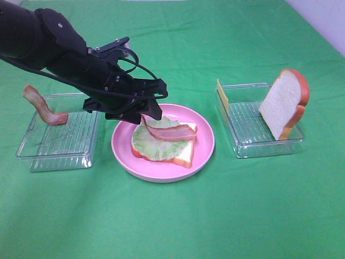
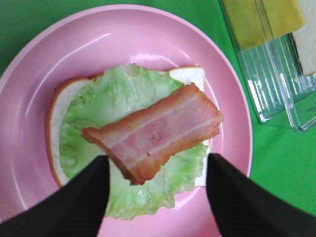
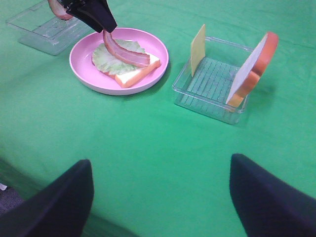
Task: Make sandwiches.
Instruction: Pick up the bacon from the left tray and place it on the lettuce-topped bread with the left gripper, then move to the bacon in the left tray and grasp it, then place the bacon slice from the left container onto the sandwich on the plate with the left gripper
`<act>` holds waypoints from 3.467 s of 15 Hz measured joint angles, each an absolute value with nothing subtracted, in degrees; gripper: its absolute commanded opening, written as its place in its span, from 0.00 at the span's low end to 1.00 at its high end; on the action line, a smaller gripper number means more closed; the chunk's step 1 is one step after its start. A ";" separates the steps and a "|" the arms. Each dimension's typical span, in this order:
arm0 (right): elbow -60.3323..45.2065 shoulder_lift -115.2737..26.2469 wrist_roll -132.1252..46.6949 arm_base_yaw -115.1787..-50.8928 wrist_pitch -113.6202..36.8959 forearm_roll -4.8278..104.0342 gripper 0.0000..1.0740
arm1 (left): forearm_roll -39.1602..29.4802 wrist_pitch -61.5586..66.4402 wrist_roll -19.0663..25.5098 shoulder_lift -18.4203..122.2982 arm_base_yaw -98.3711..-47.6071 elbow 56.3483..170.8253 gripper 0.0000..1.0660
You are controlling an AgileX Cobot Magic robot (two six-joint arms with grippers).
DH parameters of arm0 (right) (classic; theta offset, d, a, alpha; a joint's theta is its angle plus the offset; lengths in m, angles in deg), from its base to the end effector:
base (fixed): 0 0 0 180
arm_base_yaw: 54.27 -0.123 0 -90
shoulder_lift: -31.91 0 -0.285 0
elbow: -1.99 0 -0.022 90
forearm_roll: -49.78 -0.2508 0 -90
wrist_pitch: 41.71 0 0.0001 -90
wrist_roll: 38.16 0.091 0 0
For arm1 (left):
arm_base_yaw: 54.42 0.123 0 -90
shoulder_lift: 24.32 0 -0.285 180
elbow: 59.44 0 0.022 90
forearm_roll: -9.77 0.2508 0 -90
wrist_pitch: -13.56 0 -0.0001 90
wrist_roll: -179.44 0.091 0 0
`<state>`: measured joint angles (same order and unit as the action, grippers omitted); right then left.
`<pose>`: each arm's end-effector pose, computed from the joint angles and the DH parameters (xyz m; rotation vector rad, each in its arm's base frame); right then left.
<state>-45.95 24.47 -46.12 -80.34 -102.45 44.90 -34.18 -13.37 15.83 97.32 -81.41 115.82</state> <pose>-0.0094 0.0029 0.2806 -0.6006 1.9463 0.3007 0.3542 -0.2126 0.1626 0.1916 2.6518 -0.7322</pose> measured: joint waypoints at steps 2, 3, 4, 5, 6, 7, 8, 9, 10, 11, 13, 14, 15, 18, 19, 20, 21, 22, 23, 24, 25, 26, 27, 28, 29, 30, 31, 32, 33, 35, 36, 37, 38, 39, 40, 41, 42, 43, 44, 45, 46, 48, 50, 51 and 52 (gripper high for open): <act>-45.95 24.47 -46.12 -80.34 -102.45 44.90 0.67 | -34.18 -13.37 14.68 97.32 -81.41 115.82 0.71; -45.95 24.47 -46.12 -80.34 -102.45 44.90 0.67 | -33.77 -13.37 13.76 97.20 -81.41 115.82 0.71; -45.95 24.47 -46.12 -80.34 -102.45 44.90 0.67 | -33.20 -13.37 13.19 96.97 -81.41 115.82 0.71; -45.95 24.47 -46.12 -80.34 -102.45 44.90 0.67 | -31.37 -13.43 11.76 96.11 -81.41 115.82 0.71; -45.95 24.47 -46.12 -80.34 -102.45 44.90 0.67 | -29.02 -13.43 10.21 94.97 -81.18 115.82 0.71; -45.95 24.47 -46.12 -80.34 -102.45 44.90 0.67 | -26.33 -13.54 7.46 93.59 -80.72 115.82 0.71; -45.95 24.47 -46.12 -80.34 -102.45 44.90 0.67 | -23.80 -14.12 4.02 92.50 -79.86 115.82 0.71; -45.95 24.47 -46.12 -80.34 -102.45 44.90 0.67 | -21.46 -15.32 0.87 91.19 -78.66 115.82 0.71; -45.95 24.47 -46.12 -80.34 -102.45 44.90 0.67 | -19.68 -16.93 -1.93 89.98 -77.06 115.82 0.71; -45.95 24.47 -46.12 -80.34 -102.45 44.79 0.67 | -15.96 -21.11 -5.32 87.75 -72.76 115.82 0.71; -45.95 24.47 -46.12 -80.34 -102.45 44.79 0.67 | -12.35 -24.37 -6.17 86.20 -69.04 115.82 0.71; -45.95 24.47 -46.12 -80.34 -102.45 44.79 0.67 | -11.26 -25.06 -6.35 85.80 -68.18 115.82 0.71; -45.95 24.47 -46.12 -80.34 -102.45 44.79 0.67 | -9.25 -26.44 -6.81 85.29 -66.63 116.05 0.71; -45.95 24.47 -46.12 -80.34 -102.45 44.68 0.67 | 1.98 -31.59 -10.99 85.00 -64.74 119.09 0.71; -45.95 24.47 -46.12 -80.34 -102.45 44.68 0.67 | 7.94 -33.83 -14.08 85.00 -64.74 121.04 0.71; -45.95 24.47 -46.12 -80.34 -102.45 44.68 0.67 | 11.78 -35.60 -17.06 85.00 -64.74 122.35 0.71; -45.95 24.47 -46.12 -80.34 -102.45 44.68 0.67 | 14.70 -36.92 -18.78 85.00 -64.62 123.56 0.71; -45.95 24.47 -46.12 -80.34 -102.45 44.68 0.67 | 15.50 -37.90 -19.64 85.11 -64.17 125.05 0.70; -45.95 24.47 -46.12 -80.34 -102.45 44.68 0.67 | 15.50 -38.87 -19.93 85.57 -63.25 126.42 0.69; -45.95 24.47 -46.12 -80.34 -102.45 44.68 0.67 | 14.70 -40.19 -19.87 86.77 -61.42 128.25 0.69; -45.95 24.47 -46.12 -80.34 -102.45 44.68 0.67 | 13.84 -40.65 -19.47 87.69 -60.04 129.34 0.69; -45.95 24.47 -46.12 -80.34 -102.45 44.68 0.67 | 13.09 -40.59 -19.12 88.67 -58.89 130.15 0.69; -45.95 24.47 -46.12 -80.34 -102.45 44.68 0.67 | 12.41 -40.53 -18.89 89.52 -57.86 130.89 0.69; -45.95 24.47 -46.12 -80.34 -102.45 44.68 0.67 | 11.83 -40.47 -18.61 90.61 -57.29 131.29 0.69; -45.95 24.47 -46.12 -80.34 -102.45 44.68 0.67 | 11.15 -40.36 -17.98 92.05 -57.00 131.41 0.69; -45.95 24.47 -46.12 -80.34 -102.45 44.68 0.67 | 9.77 -40.13 -16.66 93.59 -56.95 131.52 0.69; -45.95 24.47 -46.12 -80.34 -102.45 44.68 0.67 | 8.51 -39.84 -15.74 94.85 -56.95 131.52 0.69; -45.95 24.47 -46.12 -80.34 -102.45 44.62 0.67 | 7.13 -38.93 -15.00 96.23 -56.95 131.52 0.69; -45.95 24.47 -46.12 -80.34 -102.45 44.62 0.67 | 6.45 -38.53 -14.77 97.43 -56.95 131.52 0.69; -45.95 24.47 -46.12 -80.34 -102.45 44.62 0.67 | 6.16 -37.27 -14.54 99.15 -56.95 131.52 0.69; -45.95 24.47 -46.12 -80.34 -102.45 44.62 0.67 | 6.05 -36.75 -14.54 100.12 -56.95 131.52 0.67; -45.95 24.47 -46.12 -80.34 -102.45 44.62 0.67 | 6.05 -36.12 -14.54 101.04 -56.95 131.52 0.62; -45.95 24.47 -46.12 -80.34 -102.45 44.62 0.67 | 5.76 -34.80 -14.54 102.36 -56.95 131.52 0.53; -45.95 24.47 -46.12 -80.34 -102.45 44.62 0.67 | 5.76 -34.80 -14.54 102.36 -56.95 131.52 0.53; -45.95 24.47 -46.12 -80.34 -102.45 44.62 0.67 | 5.59 -33.94 -14.54 102.70 -56.95 131.52 0.48; -45.95 24.47 -46.12 -80.34 -102.45 44.62 0.67 | 5.47 -33.43 -14.54 102.93 -56.95 131.58 0.44; -45.95 24.47 -46.12 -80.34 -102.45 44.62 0.67 | 5.36 -32.51 -14.54 102.99 -56.95 131.58 0.36; -45.95 24.47 -46.12 -80.34 -102.45 44.62 0.67 | 5.13 -31.65 -14.54 102.99 -56.95 131.58 0.23; -45.95 24.47 -46.12 -80.34 -102.45 44.62 0.67 | 4.96 -31.59 -14.54 102.99 -56.95 131.58 0.15; -45.95 24.47 -46.12 -80.34 -102.45 44.62 0.67 | 4.73 -31.36 -14.54 102.99 -56.95 131.58 0.10; -45.95 24.47 -46.12 -80.34 -102.45 44.62 0.67 | 4.56 -31.36 -14.54 102.99 -56.95 131.58 0.05; -45.95 24.47 -46.12 -80.34 -102.45 44.62 0.67 | 4.50 -31.36 -14.54 102.99 -56.95 131.58 0.00; -45.95 24.47 -46.12 -80.34 -102.45 44.62 0.67 | 4.44 -31.36 -14.54 102.99 -56.95 131.58 0.00; -45.95 24.47 -46.12 -80.34 -102.45 44.62 0.67 | 4.33 -31.36 -14.54 102.99 -56.95 131.58 0.00; -45.95 24.47 -46.12 -80.34 -102.45 44.62 0.67 | 4.04 -31.36 -14.54 102.99 -56.95 131.58 0.00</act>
